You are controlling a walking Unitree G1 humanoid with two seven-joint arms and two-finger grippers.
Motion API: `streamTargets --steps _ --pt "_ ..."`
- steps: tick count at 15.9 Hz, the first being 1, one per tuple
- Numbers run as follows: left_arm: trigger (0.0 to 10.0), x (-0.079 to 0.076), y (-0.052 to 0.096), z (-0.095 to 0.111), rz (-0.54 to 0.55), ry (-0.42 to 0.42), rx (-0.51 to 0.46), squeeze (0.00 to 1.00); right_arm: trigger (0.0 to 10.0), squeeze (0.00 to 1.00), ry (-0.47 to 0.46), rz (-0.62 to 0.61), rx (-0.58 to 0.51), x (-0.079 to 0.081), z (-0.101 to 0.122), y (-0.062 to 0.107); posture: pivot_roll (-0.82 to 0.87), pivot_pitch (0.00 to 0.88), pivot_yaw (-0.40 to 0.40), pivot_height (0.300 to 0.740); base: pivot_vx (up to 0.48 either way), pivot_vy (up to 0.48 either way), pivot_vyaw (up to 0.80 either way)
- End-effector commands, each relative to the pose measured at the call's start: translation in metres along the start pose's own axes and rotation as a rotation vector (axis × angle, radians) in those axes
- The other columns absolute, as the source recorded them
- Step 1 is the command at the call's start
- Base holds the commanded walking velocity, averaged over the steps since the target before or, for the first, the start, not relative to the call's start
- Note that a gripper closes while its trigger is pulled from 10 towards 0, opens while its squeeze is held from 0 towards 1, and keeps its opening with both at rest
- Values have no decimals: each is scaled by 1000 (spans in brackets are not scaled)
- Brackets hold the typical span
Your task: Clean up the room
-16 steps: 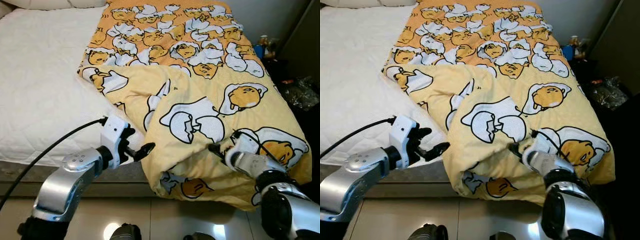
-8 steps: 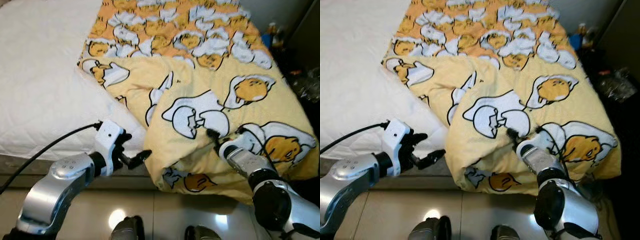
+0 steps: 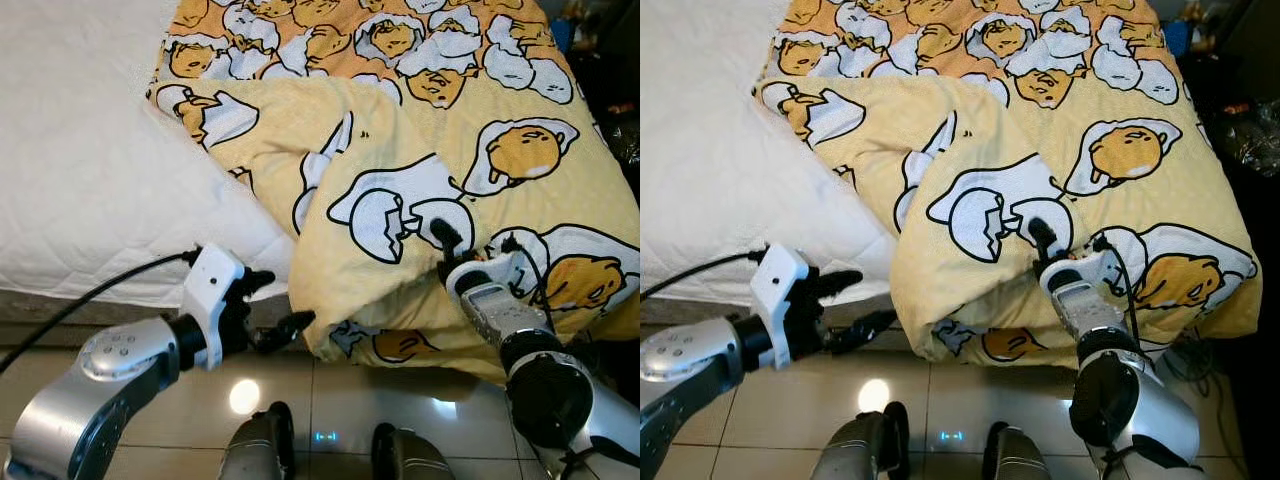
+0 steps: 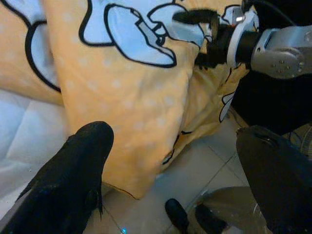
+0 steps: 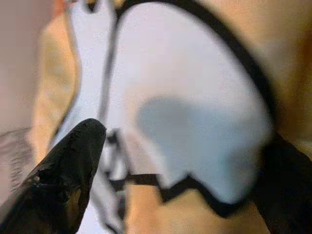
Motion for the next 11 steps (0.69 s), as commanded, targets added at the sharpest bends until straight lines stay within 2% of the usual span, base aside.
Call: streamTargets --steps 1,4,5,6,11 --pt "10000 -4 3 1 -9 -6 -2 0 4745 0 -4 51 25 7 -2 -1 125 240 24 740 0 0 0" --pt "10000 -4 2 0 -13 -7 1 0 4510 0 -1 77 57 6 -6 2 123 214 9 740 0 0 0" --pt "10000 -4 1 0 -10 -13 1 0 3373 0 2 73 61 3 -7 3 125 210 7 740 0 0 0" --pt "10000 -6 0 1 -7 -18 -2 0 0 0 5 69 62 0 -7 4 126 198 5 740 0 0 0" --pt "10000 -13 -10 -1 -14 4 -19 0 0 0 15 71 43 -2 -5 5 110 169 17 740 0 0 0"
Point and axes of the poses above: a point about 5 cm out from each wrist's last joint towards the gripper, its own y axis pointing back from the gripper into the wrist, its own z axis along the axis of the wrist's last joint, x = y × z, the point moved 5 cm from there along -y, pointing out of the wrist towards the gripper, and after that the axes turned 11 degrees about -y, right-handed, at the moved point
